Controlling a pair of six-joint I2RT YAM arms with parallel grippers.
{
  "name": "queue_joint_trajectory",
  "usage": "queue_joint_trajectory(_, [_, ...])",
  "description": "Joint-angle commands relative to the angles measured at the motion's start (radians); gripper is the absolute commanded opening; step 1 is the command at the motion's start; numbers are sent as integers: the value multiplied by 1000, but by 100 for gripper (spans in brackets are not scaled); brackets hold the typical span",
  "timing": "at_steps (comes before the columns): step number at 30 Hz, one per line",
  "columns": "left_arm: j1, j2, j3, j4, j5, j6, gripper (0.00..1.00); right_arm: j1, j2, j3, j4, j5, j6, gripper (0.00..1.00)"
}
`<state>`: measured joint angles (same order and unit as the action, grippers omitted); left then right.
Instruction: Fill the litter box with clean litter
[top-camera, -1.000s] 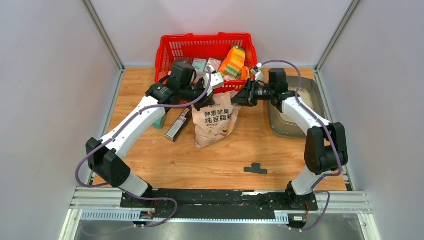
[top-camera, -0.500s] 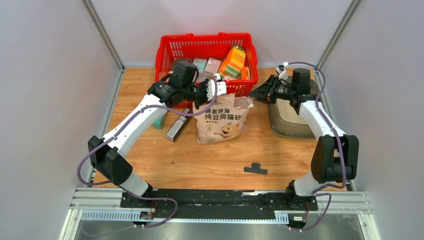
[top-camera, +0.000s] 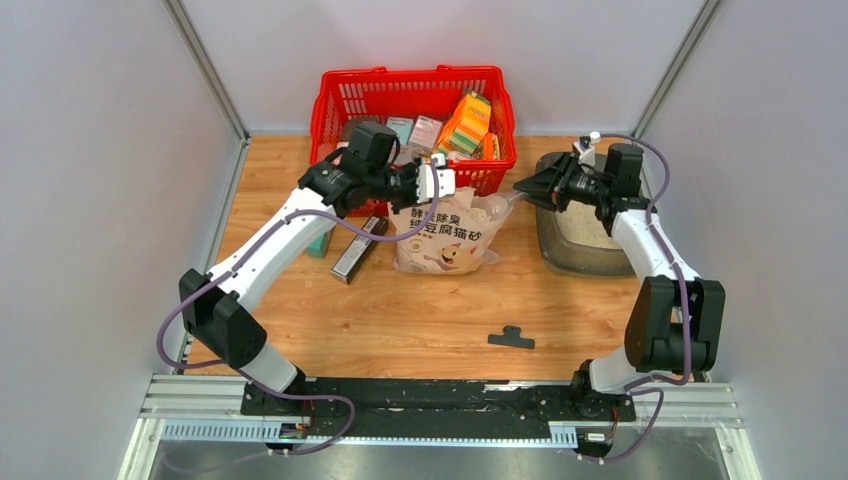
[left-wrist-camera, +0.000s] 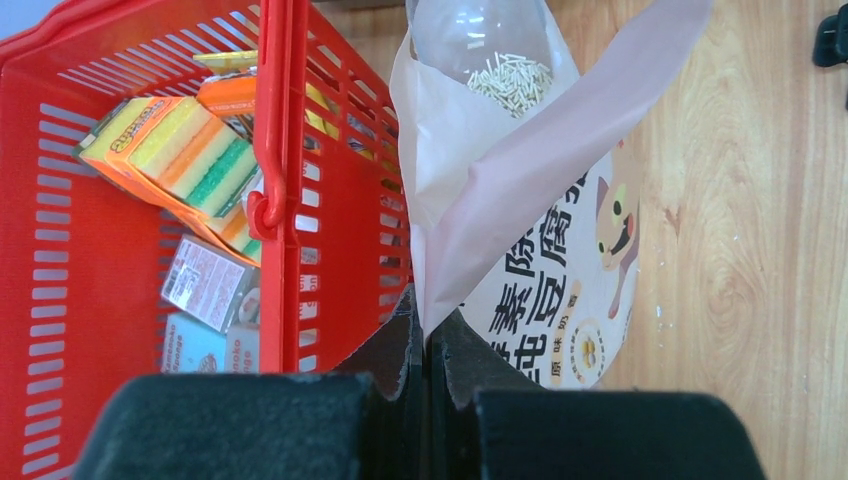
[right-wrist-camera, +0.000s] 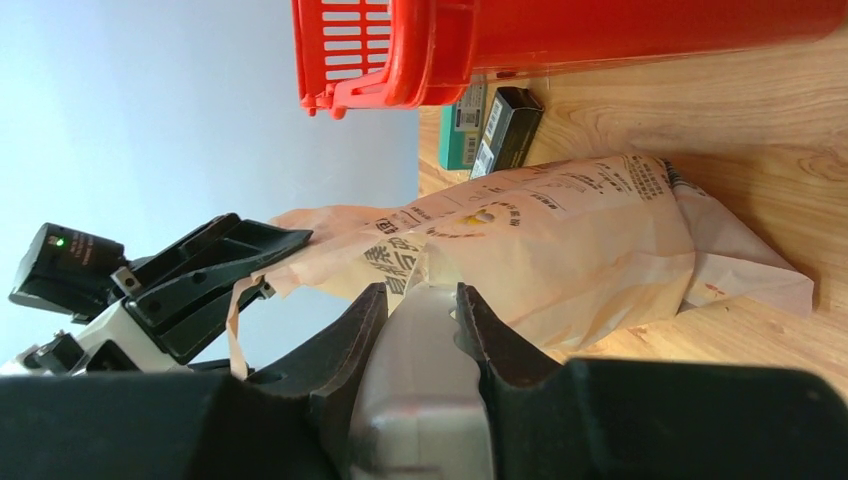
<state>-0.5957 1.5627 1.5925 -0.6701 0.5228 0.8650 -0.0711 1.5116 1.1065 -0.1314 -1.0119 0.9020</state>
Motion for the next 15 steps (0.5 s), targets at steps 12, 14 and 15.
queue_joint_trajectory(12, [0,-135,-35,274,14,-104,0,-88,-116,-14,19,-47,6,0])
queue_joint_trajectory(14, [0,-136,-40,277,11,-112,0,-101,-108,-28,21,-51,24,0])
queue_joint_trajectory(15, [0,-136,-40,277,5,-115,0,-114,-102,-36,29,-60,34,0])
